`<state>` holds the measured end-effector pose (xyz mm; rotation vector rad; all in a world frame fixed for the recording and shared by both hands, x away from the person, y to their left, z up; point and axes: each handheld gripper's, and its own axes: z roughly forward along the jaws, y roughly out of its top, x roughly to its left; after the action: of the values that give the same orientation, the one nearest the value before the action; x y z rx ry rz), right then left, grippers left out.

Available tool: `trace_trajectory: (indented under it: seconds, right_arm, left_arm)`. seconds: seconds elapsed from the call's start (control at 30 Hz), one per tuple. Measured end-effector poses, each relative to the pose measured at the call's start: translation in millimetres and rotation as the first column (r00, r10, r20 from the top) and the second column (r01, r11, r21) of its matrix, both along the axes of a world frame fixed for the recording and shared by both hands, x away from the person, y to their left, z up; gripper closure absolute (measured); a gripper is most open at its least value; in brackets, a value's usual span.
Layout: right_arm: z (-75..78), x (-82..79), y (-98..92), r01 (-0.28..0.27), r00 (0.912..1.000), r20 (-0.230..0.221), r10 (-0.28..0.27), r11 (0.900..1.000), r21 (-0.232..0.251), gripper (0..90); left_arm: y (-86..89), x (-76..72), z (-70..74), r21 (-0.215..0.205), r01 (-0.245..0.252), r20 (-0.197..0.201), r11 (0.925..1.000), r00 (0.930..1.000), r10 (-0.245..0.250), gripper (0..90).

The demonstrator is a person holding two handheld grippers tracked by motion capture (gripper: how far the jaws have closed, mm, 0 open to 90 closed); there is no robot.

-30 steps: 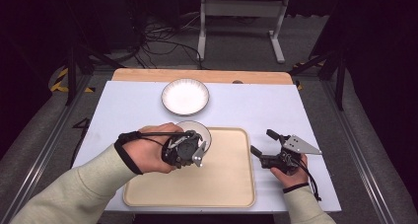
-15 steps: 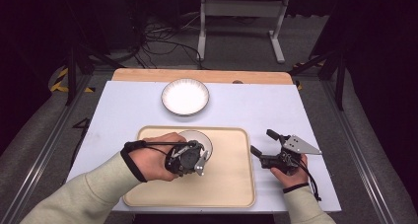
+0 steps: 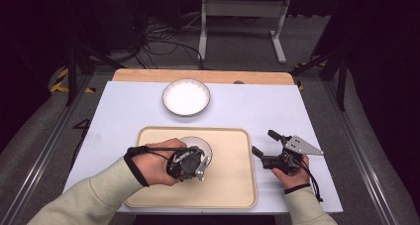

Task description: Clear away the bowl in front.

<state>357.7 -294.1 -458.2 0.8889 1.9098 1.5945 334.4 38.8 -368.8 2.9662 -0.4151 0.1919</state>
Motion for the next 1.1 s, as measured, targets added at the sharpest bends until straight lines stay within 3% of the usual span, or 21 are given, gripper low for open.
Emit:
trace_trajectory:
  seconds: [0.23,0.7,1.0,1.1]
  right_arm:
    - [0.0,0.1,-0.1,-0.002,1.0000,0.001,0.002,1.000,0.000,8.7]
    - [0.0,0.3,-0.1,-0.001,1.0000,0.000,0.001,1.000,0.002,8.8]
    - [0.1,0.2,-0.1,-0.002,1.0000,-0.002,0.002,1.000,0.000,8.8]
    - [0.0,0.3,-0.1,-0.003,1.0000,0.000,0.003,1.000,-0.001,8.8]
  left_arm:
    - [2.6,0.2,-4.6,-0.014,-0.005,-0.002,0.9999,1.0000,0.005,82.5]
    - [4.6,-0.8,-15.1,-0.001,-0.012,-0.005,0.9999,0.9999,0.012,81.9]
    - [7.0,-0.2,-21.7,0.003,0.026,-0.004,0.9997,0.9997,-0.026,82.3]
    - [7.4,-1.5,-24.0,0.008,0.019,-0.012,0.9998,0.9998,-0.018,82.9]
